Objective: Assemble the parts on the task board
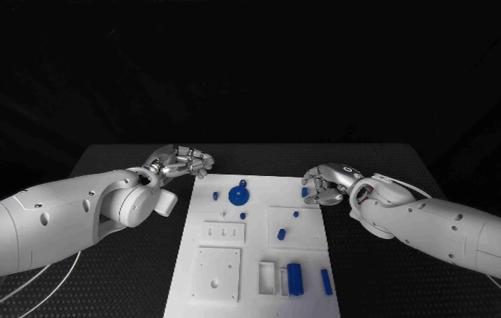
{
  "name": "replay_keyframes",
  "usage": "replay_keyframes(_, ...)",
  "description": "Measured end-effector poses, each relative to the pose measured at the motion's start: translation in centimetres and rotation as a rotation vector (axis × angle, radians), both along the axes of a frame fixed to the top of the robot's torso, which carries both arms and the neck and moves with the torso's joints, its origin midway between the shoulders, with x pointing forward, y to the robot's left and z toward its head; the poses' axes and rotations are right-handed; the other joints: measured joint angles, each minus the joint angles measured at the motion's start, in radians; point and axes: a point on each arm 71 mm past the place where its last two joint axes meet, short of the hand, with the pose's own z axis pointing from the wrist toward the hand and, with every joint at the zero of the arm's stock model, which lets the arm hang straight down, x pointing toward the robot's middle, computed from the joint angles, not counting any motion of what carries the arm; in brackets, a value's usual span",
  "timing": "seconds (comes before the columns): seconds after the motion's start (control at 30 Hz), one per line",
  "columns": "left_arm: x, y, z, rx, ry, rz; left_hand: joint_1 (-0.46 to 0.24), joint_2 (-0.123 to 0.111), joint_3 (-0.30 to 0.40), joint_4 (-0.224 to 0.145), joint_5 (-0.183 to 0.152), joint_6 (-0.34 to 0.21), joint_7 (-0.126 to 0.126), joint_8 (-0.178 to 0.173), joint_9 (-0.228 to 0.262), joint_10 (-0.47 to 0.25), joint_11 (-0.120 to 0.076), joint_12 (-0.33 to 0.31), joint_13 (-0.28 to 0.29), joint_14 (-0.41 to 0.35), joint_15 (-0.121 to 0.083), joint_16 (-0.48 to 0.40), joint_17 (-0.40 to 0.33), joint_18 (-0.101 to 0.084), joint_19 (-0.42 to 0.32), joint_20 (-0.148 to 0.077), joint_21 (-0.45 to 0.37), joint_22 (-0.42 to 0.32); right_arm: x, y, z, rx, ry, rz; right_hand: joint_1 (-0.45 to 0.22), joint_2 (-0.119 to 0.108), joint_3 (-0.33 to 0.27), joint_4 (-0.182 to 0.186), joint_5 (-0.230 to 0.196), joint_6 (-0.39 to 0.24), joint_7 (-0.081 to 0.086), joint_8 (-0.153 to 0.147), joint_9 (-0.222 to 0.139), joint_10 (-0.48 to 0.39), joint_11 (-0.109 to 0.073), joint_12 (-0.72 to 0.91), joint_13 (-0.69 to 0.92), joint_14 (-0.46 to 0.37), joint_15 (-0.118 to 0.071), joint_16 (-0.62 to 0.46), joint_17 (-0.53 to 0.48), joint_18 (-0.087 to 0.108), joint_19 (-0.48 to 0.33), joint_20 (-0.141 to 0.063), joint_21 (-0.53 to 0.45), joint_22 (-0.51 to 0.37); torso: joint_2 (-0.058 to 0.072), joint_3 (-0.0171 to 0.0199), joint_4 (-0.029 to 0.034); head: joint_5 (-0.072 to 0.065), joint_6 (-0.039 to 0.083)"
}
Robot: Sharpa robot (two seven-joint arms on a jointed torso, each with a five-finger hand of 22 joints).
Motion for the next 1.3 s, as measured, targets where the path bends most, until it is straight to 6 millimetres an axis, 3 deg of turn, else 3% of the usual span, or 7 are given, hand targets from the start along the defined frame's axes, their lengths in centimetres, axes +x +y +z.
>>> replay_keyframes(0.07,0.0,0.0,0.0,0.000,0.000,0.000,0.000,0.000,0.000,0.000,0.000,0.000,0.000,0.000,0.000,0.000,0.000,0.000,0.000,0.000,0.000,0.000,0.000,0.000,0.000,0.000,0.000,0.000,0.1,0.0,-0.1,-0.001,0.001,-0.001,0.007,0.007,-0.001,0.001,-0.033,0.001,-0.001,0.000,0.000,0.000,0.000,0.000,-0.001,0.000,0.000,0.000,0.000,0.000,0.000,0.000,0.000,0.000,0.000,-0.0006,0.0001,0.001,0.000)
replay_keyframes(0.17,0.0,0.0,-0.1,0.000,0.002,-0.002,0.000,0.000,-0.002,0.002,0.000,0.000,0.000,0.000,0.000,0.000,0.000,0.000,0.000,0.000,0.000,0.000,0.000,0.000,0.000,0.000,0.000,0.000,0.1,-0.1,-0.3,-0.003,0.004,-0.005,0.013,0.021,0.011,0.018,-0.145,0.009,-0.009,0.006,0.002,0.000,0.000,0.004,-0.003,-0.004,-0.003,0.000,0.000,0.000,0.000,0.000,0.000,0.000,-0.001,-0.0006,0.0007,0.002,0.000)
replay_keyframes(0.23,0.0,0.0,-0.1,0.000,0.002,-0.002,0.000,0.000,-0.002,0.002,0.000,0.000,0.000,0.000,0.000,0.000,0.000,0.000,0.000,0.000,0.000,0.000,0.000,0.000,0.000,0.000,0.000,0.000,0.1,-0.1,-0.5,-0.004,0.007,-0.006,0.013,0.021,0.023,0.031,-0.178,0.010,-0.010,0.008,0.003,0.000,0.000,0.004,-0.004,-0.004,-0.004,0.000,0.000,0.000,0.000,0.000,0.000,0.000,-0.001,-0.0006,0.0011,0.003,-0.001)
replay_keyframes(0.63,-0.1,0.0,-0.1,-0.002,0.004,-0.004,0.004,0.004,-0.002,0.002,0.000,0.000,0.000,0.000,0.000,0.000,0.000,0.000,0.000,0.000,0.000,0.000,0.000,-0.005,0.000,0.000,0.000,0.000,0.1,0.5,-1.0,-0.004,0.020,0.004,0.017,0.025,0.053,0.060,-0.184,0.011,-0.011,0.031,0.010,0.000,0.000,0.004,-0.007,-0.001,-0.017,0.000,0.001,0.000,0.000,0.000,0.000,0.000,-0.001,-0.0015,-0.0001,0.010,-0.005)
replay_keyframes(1.13,-0.1,0.0,-0.1,-0.002,0.005,-0.004,0.004,0.004,-0.003,0.008,0.000,0.000,0.000,0.000,0.001,0.000,0.000,-0.004,0.001,0.000,0.000,0.000,0.001,-0.005,0.000,0.000,0.000,0.000,0.2,0.5,-1.2,-0.015,0.022,0.003,0.022,0.030,0.067,0.080,-0.184,0.014,-0.014,0.036,0.013,0.000,0.000,0.004,-0.008,0.004,-0.022,0.004,0.002,0.000,0.004,-0.003,0.000,0.000,-0.003,-0.0015,-0.0007,0.009,-0.007)
replay_keyframes(1.3,-0.1,0.0,-0.1,-0.002,0.005,-0.004,0.004,0.004,-0.003,0.008,0.000,0.000,0.000,0.000,0.001,0.000,0.000,-0.004,0.001,0.000,0.000,0.000,0.001,-0.006,0.000,0.000,0.000,0.000,0.2,0.6,-1.2,-0.017,0.025,0.004,0.027,0.046,0.081,0.094,-0.184,0.014,-0.014,0.036,0.013,0.000,0.000,0.004,-0.009,0.004,-0.022,0.004,0.002,0.000,0.007,-0.006,0.000,0.000,-0.003,-0.0012,-0.0009,0.009,-0.008)
